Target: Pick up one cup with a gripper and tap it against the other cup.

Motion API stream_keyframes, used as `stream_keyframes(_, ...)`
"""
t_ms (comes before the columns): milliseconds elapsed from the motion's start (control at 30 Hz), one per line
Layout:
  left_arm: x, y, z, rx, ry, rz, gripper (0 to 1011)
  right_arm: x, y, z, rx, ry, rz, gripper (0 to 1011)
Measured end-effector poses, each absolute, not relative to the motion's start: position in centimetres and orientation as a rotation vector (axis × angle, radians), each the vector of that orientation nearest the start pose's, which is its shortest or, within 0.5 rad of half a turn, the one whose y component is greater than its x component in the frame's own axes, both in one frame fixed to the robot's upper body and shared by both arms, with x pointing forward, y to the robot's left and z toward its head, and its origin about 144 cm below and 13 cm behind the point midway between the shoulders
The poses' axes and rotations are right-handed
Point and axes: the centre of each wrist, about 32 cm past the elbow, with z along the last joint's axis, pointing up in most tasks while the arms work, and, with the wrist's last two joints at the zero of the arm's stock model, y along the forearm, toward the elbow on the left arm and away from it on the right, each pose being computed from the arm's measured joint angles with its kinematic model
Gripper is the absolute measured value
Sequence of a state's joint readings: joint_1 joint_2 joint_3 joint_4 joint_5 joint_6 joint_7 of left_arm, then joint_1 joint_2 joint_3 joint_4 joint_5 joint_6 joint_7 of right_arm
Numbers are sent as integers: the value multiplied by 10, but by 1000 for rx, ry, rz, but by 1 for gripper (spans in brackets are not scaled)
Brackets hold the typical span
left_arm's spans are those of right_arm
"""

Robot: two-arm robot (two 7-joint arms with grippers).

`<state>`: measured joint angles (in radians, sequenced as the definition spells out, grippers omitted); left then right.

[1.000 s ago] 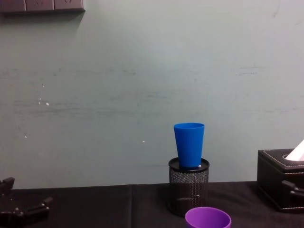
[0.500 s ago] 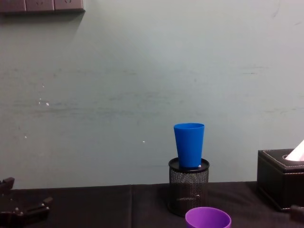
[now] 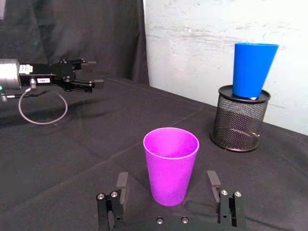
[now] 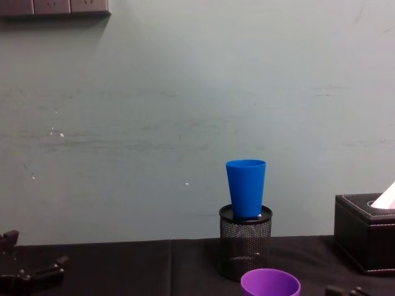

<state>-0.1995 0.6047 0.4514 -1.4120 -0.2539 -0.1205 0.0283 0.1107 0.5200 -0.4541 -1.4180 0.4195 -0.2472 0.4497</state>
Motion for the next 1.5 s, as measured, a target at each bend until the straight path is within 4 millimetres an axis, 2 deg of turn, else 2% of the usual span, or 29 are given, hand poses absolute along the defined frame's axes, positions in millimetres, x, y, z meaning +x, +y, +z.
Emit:
stream_keyframes(267,489,310,1140,304,-285,1248,1000,479,-263,1104,-98,-68,-779,1000)
stream_keyframes(900,489,310,1140,304,-285,1248,1000,507,-239,1103,-101,-53,-779,1000)
stream_keyframes(1500,489,310,1140,304,-285,1248,1000,514,-232,1104,-92,-51,-785,1000)
